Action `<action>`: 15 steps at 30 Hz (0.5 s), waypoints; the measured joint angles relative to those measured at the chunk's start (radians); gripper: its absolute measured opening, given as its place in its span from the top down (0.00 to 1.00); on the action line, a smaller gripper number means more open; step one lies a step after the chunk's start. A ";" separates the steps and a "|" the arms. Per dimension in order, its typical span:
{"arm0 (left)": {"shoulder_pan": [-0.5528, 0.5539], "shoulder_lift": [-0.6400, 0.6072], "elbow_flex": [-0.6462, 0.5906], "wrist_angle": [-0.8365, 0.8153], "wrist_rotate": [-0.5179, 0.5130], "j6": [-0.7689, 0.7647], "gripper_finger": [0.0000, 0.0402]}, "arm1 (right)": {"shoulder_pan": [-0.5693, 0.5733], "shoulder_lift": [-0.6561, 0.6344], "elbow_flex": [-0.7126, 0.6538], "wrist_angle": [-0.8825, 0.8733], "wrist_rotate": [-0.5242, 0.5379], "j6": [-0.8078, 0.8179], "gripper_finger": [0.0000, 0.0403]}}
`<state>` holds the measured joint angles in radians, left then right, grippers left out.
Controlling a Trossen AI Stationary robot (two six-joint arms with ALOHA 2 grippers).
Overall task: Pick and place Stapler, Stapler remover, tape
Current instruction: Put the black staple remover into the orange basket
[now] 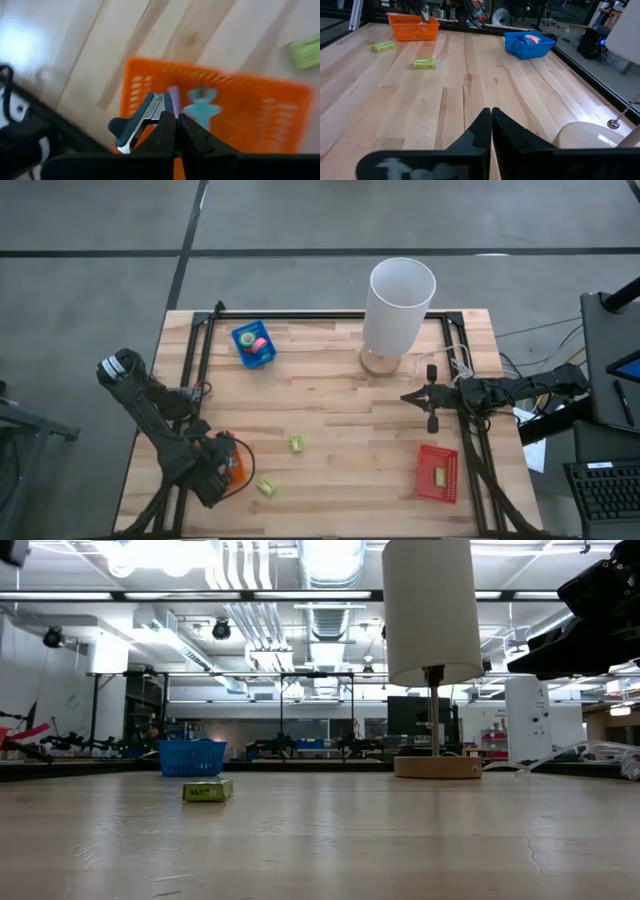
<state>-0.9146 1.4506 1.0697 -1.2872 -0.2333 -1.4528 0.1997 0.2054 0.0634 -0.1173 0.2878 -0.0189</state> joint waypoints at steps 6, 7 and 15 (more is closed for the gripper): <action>0.000 0.000 -0.084 0.014 0.069 -0.038 0.97 | 0.000 0.000 0.000 0.000 0.000 0.000 0.98; 0.000 0.000 -0.092 0.029 0.070 -0.036 0.96 | 0.000 0.000 0.000 0.000 0.000 0.000 0.98; 0.000 0.000 -0.109 0.059 0.071 -0.039 0.89 | 0.000 0.000 0.000 0.000 0.000 0.000 0.98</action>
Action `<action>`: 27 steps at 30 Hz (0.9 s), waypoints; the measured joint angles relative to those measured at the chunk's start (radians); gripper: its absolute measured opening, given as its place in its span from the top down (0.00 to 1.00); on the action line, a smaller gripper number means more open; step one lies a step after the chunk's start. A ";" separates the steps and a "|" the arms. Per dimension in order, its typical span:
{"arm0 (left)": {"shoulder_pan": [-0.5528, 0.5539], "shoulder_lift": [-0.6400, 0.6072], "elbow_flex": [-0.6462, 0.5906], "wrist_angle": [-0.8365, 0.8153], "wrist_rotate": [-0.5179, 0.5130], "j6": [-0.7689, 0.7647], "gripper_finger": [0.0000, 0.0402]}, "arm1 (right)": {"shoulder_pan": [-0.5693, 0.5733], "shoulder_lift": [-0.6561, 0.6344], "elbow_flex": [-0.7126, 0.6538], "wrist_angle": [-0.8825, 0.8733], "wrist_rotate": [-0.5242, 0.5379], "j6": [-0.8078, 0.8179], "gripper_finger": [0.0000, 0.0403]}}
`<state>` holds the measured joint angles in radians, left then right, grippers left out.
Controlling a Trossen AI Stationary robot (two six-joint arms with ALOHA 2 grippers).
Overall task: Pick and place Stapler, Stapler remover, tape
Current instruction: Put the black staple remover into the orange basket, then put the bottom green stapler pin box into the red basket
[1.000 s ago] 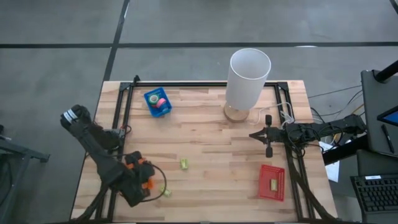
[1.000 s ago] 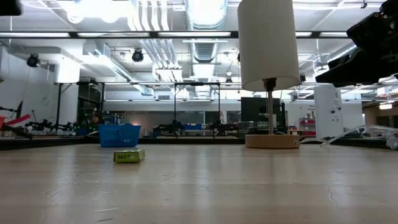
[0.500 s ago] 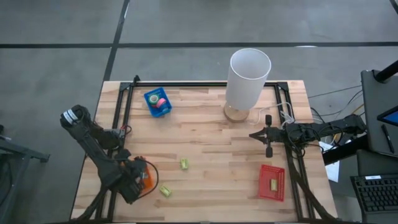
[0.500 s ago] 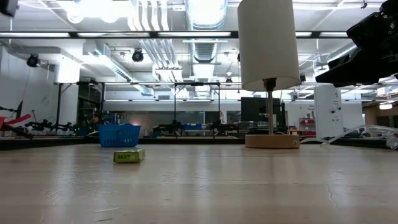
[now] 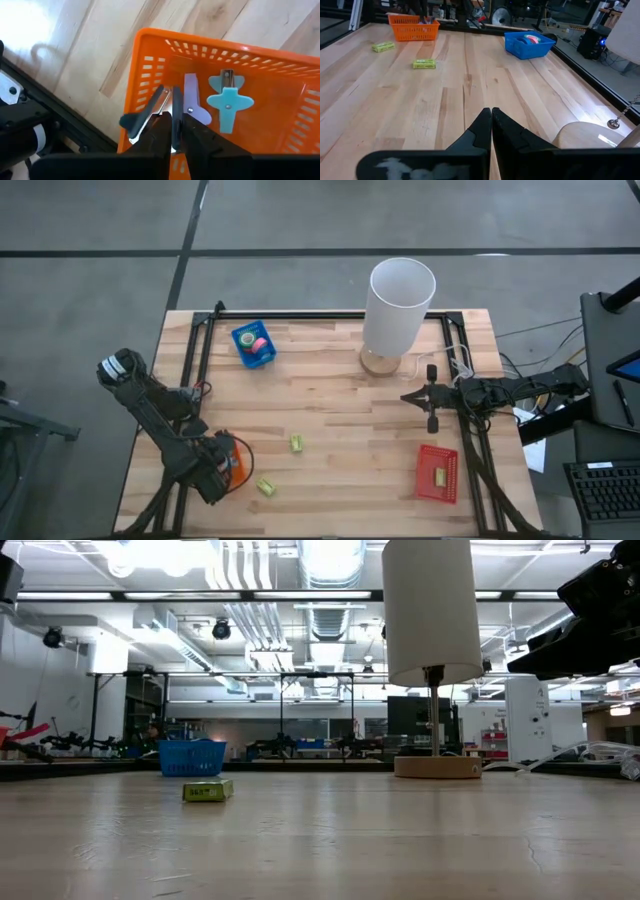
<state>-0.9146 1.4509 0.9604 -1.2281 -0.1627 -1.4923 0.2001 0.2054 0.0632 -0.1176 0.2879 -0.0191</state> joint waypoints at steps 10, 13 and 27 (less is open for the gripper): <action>0.001 0.000 0.001 -0.020 -0.012 -0.054 0.81 | 0.000 0.000 0.000 0.000 0.000 0.000 0.98; 0.001 0.000 0.001 -0.039 -0.013 -0.057 0.77 | 0.000 0.000 0.000 0.000 0.000 0.000 0.98; 0.001 0.000 0.066 -0.111 -0.108 0.003 0.75 | 0.000 0.000 0.000 0.000 0.000 0.000 0.98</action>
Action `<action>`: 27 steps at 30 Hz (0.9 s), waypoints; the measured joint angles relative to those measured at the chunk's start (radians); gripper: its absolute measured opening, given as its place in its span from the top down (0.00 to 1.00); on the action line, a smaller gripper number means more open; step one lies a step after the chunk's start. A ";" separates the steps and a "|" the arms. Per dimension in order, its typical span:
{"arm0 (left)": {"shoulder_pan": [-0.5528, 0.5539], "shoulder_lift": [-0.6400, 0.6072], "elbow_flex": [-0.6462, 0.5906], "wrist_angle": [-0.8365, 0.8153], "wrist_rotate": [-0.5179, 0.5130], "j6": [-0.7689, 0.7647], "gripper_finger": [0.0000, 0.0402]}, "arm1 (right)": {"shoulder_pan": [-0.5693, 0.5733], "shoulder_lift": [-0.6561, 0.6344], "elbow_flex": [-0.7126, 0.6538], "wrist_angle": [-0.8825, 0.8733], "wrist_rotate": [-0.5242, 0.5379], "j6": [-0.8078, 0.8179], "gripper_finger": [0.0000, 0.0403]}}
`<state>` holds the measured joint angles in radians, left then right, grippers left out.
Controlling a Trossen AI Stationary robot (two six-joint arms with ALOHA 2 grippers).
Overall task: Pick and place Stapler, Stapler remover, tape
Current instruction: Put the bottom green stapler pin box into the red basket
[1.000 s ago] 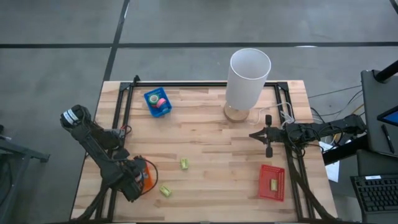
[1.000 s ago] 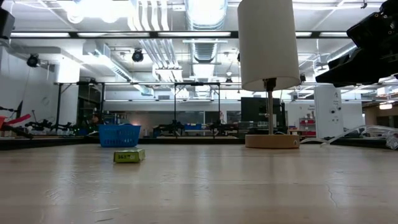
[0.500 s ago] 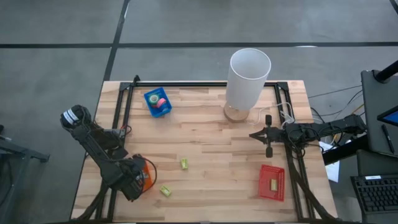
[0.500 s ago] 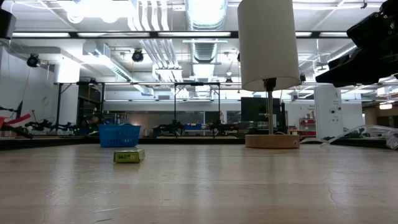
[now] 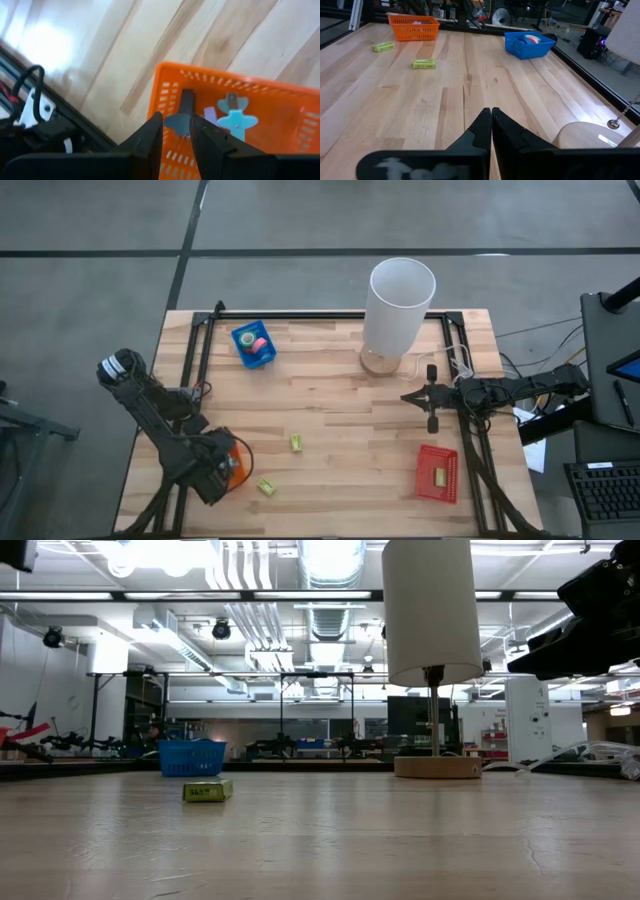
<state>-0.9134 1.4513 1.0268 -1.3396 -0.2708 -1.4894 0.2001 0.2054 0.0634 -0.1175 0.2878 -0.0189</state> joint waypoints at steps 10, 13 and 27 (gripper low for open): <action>0.000 0.000 0.067 0.001 -0.182 0.052 0.76 | 0.000 0.000 0.000 0.000 0.000 0.000 0.98; 0.000 0.000 0.079 0.003 -0.225 0.067 0.75 | 0.000 0.000 0.000 0.000 0.000 0.000 0.98; 0.000 -0.001 0.066 0.216 -0.491 0.208 0.76 | 0.000 0.000 0.000 0.000 0.000 0.000 0.98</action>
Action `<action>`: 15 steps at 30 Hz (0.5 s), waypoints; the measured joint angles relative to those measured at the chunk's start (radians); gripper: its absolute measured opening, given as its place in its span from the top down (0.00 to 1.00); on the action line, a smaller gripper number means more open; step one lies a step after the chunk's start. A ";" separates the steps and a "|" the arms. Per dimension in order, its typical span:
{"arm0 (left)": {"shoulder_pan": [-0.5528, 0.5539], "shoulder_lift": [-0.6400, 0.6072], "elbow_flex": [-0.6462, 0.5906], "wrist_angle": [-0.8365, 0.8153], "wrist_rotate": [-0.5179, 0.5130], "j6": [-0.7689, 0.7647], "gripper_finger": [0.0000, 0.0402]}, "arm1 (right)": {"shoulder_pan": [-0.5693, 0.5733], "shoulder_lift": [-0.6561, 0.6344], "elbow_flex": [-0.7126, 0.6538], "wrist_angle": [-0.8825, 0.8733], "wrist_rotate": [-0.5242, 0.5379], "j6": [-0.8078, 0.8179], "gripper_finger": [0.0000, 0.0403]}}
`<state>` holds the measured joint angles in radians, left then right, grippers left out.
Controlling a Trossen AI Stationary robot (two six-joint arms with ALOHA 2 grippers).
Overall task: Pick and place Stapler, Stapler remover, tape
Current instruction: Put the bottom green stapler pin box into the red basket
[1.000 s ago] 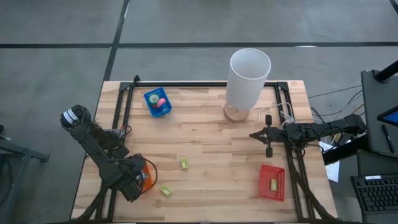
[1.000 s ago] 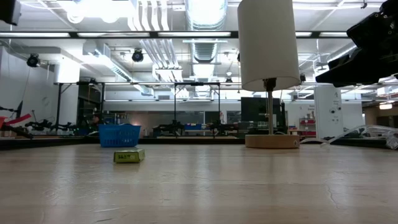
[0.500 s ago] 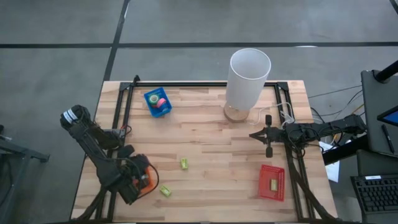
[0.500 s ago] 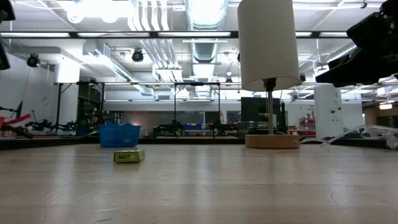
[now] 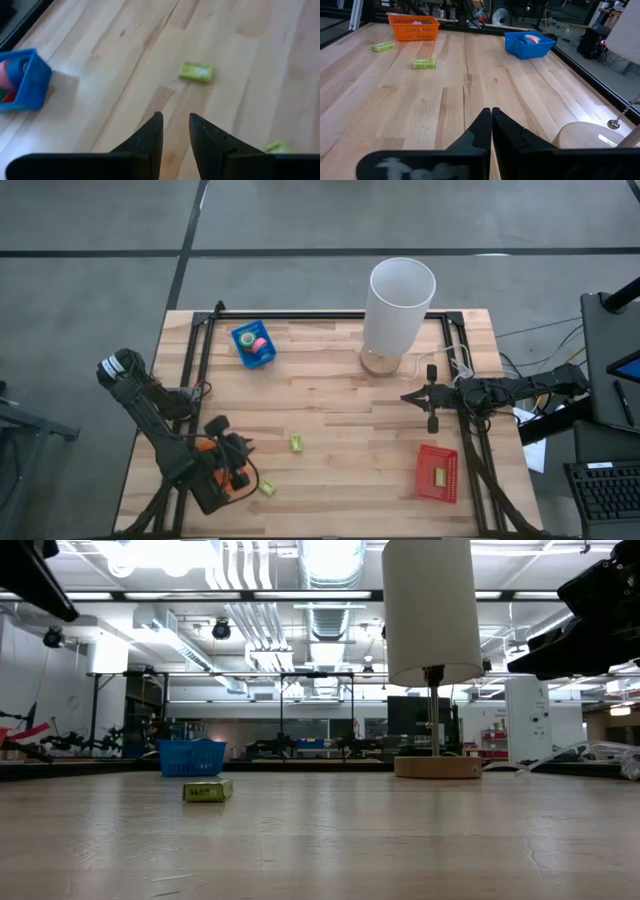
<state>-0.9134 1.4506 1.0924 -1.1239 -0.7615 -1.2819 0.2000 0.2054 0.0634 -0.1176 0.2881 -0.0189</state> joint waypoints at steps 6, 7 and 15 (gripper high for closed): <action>0.000 0.000 0.000 0.100 -0.033 0.095 0.76 | 0.000 0.000 0.000 0.000 0.000 0.000 0.98; 0.000 0.000 0.000 0.122 -0.034 0.117 0.76 | 0.000 0.000 0.000 0.000 0.000 0.000 0.98; 0.012 0.004 -0.001 0.327 -0.110 0.277 0.76 | 0.000 0.000 0.000 0.000 0.000 0.000 0.98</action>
<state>-0.9014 1.4541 1.0916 -0.7972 -0.8719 -1.0046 0.2001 0.2056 0.0633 -0.1173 0.2880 -0.0191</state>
